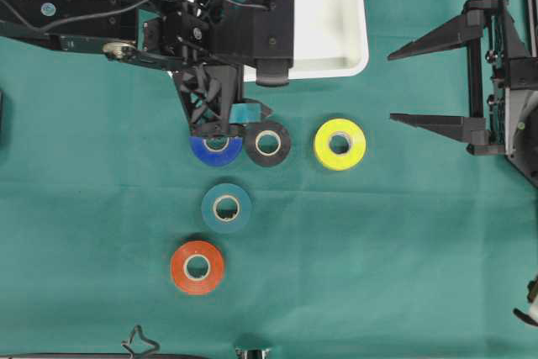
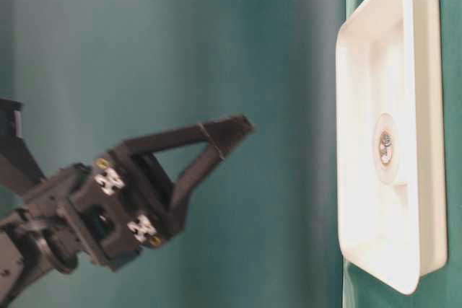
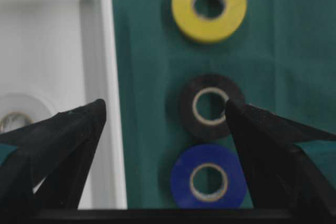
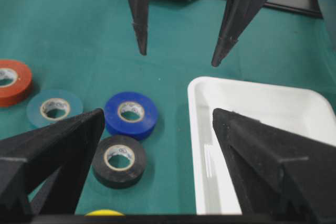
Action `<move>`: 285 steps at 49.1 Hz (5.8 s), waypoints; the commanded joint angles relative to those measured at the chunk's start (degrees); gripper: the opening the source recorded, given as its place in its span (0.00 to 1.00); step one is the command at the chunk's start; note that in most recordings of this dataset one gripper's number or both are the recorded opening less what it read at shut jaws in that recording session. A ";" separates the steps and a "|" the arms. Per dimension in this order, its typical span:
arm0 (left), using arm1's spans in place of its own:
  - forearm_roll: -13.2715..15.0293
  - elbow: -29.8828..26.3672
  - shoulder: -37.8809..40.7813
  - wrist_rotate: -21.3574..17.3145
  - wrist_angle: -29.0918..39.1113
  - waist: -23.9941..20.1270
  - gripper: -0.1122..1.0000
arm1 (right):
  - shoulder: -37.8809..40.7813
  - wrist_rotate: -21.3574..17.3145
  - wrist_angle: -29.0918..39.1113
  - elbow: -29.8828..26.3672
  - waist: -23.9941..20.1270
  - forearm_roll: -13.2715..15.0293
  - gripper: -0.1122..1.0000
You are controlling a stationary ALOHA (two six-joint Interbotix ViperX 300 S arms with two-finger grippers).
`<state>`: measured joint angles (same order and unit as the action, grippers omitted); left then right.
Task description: Pick up the tape from a random location and place it into the white case.
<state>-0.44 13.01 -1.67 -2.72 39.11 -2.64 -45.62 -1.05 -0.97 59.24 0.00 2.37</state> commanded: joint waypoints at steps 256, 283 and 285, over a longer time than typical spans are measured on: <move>0.97 58.89 -53.35 4.31 -37.18 0.97 0.96 | 55.46 -13.54 47.55 -60.56 -5.54 -0.97 0.93; 0.97 58.89 -53.35 4.31 -37.18 0.97 0.96 | 55.55 -13.62 47.46 -60.56 -5.54 -0.97 0.93; 0.97 58.89 -53.35 4.31 -37.18 0.97 0.96 | 55.55 -13.62 47.46 -60.56 -5.54 -0.97 0.93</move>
<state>0.44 72.51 -55.46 1.49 2.37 -1.76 10.81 -14.50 46.67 0.26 -5.45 1.32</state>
